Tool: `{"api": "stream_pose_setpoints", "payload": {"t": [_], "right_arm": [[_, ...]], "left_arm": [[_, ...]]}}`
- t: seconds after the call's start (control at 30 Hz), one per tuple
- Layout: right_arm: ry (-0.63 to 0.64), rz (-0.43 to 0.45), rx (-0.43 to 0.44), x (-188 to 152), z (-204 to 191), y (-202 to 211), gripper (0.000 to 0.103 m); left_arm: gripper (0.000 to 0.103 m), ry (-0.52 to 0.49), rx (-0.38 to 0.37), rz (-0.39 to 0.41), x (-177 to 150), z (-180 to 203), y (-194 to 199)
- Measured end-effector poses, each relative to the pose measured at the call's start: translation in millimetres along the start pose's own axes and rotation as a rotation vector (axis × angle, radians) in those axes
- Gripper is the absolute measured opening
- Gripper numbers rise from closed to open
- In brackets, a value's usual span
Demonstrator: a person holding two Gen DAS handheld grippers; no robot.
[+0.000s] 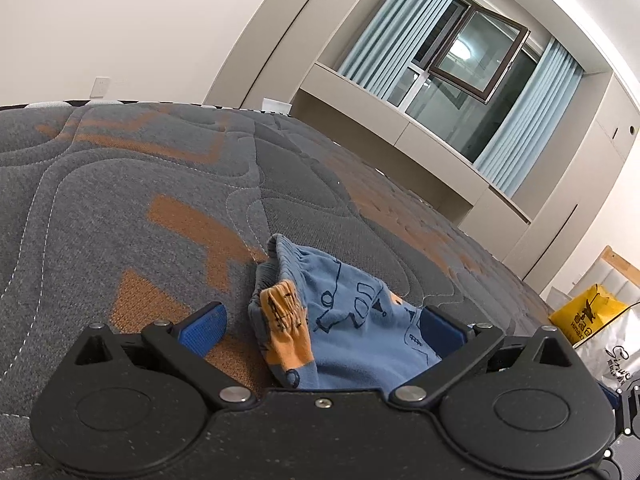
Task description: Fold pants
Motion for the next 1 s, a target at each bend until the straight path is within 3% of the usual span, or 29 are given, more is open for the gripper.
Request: {"api": "stream_pose_setpoints", "payload": {"t": [0.4,0.57,0.77,0.9,1.0], "right_arm": [[-0.018,0.003,0.012,-1,0,-3,0.103],[-0.019,0.002,0.013,-1,0,-3,0.103],[-0.031,0.002,0.022,-1,1,-2,0.103],[-0.032,0.002,0.022,-1,2,-3,0.103],[-0.037,-0.001,0.026,-1,1,-3,0.103]], "left_arm": [[0.102,-0.008,0.028,-0.009,2,2,-6],[0.099,0.164,0.030,0.035,5,1,-3],[0.062,0.234,0.090,0.046,2,-1,-9],[0.025,0.294,0.141,0.065,4,-13,-10],[0.020,0.325,0.149,0.077,5,-17,-9]]}}
Point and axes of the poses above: each gripper's, at about its wrist camera, not at the fingertips, and y roughly against the way its jaws point, z to its right, x to its top, the point moved 4 cm from there along -y, roughly the way its jaws point, and after that the axes turned 14 degrees about y, right-handed, at the moved point
